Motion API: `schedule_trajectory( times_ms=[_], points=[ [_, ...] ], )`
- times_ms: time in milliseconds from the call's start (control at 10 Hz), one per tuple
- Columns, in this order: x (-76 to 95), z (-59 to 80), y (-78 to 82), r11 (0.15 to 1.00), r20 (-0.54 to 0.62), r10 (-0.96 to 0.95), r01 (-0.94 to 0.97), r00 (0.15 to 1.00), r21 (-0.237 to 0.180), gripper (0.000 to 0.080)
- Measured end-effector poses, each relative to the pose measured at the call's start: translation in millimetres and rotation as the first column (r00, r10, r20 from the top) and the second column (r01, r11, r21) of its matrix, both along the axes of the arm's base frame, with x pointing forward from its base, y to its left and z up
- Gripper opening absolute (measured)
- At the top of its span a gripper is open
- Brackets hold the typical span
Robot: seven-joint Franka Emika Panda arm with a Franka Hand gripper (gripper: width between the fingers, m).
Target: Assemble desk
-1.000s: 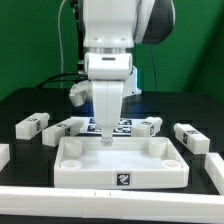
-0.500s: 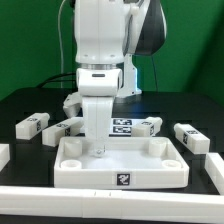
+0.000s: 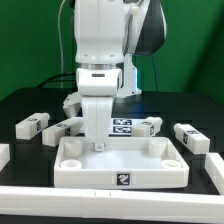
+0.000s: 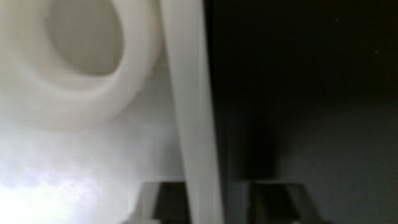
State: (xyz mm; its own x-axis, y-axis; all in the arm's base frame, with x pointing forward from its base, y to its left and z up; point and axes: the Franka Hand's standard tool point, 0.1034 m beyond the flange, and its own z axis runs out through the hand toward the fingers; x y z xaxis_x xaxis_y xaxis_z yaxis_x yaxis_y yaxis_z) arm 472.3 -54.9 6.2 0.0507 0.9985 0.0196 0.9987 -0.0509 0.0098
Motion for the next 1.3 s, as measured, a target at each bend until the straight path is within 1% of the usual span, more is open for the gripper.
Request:
schedule_trajectory(
  times_ms=[100, 200, 700, 800, 1000, 1300],
  points=[
    [0.0, 0.1, -0.4, 1.0, 0.0, -0.003, 0.003, 1.0, 0.0, 0.0078],
    [-0.1, 0.0, -0.5, 1.0, 0.0, -0.003, 0.003, 1.0, 0.0, 0.0057],
    [0.5, 0.0, 0.9, 1.0, -0.001, -0.002, 0.002, 1.0, 0.0, 0.0057],
    [5.4, -0.1, 8.9, 1.0, 0.002, 0.008, -0.008, 1.0, 0.005, 0.0057],
    [21.5, 0.4, 24.8, 1.0, 0.011, 0.017, -0.018, 1.0, 0.013, 0.0057],
    [40.3, 0.7, 47.1, 1.0, 0.016, -0.01, 0.01, 1.0, 0.022, 0.0057]
  ],
)
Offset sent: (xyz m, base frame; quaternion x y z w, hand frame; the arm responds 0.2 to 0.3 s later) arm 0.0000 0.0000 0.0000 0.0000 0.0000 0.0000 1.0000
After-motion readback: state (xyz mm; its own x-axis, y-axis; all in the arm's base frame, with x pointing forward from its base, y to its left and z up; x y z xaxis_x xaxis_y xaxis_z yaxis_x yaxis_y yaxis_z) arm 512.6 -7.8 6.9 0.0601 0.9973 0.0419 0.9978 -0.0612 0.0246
